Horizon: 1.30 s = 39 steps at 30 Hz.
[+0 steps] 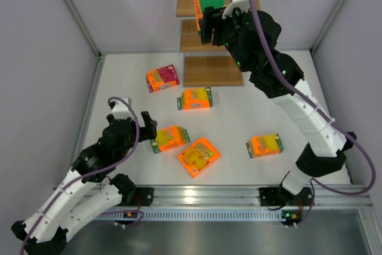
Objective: Place and organize the cleaning sponges onto the shelf
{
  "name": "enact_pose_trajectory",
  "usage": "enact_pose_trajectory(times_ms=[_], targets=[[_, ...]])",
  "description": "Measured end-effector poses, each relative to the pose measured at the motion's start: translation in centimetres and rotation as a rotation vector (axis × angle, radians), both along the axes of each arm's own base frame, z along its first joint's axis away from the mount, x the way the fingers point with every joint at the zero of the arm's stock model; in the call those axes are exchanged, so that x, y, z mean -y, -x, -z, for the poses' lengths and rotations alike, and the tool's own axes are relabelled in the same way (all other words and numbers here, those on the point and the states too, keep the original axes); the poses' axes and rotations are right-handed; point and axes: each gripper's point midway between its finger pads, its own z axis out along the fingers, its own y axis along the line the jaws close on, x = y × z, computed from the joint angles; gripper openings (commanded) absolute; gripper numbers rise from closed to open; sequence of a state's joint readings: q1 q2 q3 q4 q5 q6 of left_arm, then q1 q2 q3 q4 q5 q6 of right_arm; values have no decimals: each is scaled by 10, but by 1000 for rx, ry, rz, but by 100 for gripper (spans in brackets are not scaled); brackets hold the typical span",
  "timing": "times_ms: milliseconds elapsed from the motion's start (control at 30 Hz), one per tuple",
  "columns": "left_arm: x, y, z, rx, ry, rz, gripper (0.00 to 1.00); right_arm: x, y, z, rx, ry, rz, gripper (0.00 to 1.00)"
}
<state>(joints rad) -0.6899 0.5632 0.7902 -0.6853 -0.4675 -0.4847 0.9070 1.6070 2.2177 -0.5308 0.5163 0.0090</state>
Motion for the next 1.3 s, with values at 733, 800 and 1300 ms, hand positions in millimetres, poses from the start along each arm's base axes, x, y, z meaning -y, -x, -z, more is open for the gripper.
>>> enact_pose_trajectory(times_ms=[733,800,1300], targets=[[-19,6,-8,48,40,-85,98,-4,-130,-7,112,-120,3,46],[-19,6,-8,46,38,-85,98,-14,-130,-7,116,-133,-22,46],[-21,4,-5,35,23,-101,98,-39,-157,28,75,-165,35,44]])
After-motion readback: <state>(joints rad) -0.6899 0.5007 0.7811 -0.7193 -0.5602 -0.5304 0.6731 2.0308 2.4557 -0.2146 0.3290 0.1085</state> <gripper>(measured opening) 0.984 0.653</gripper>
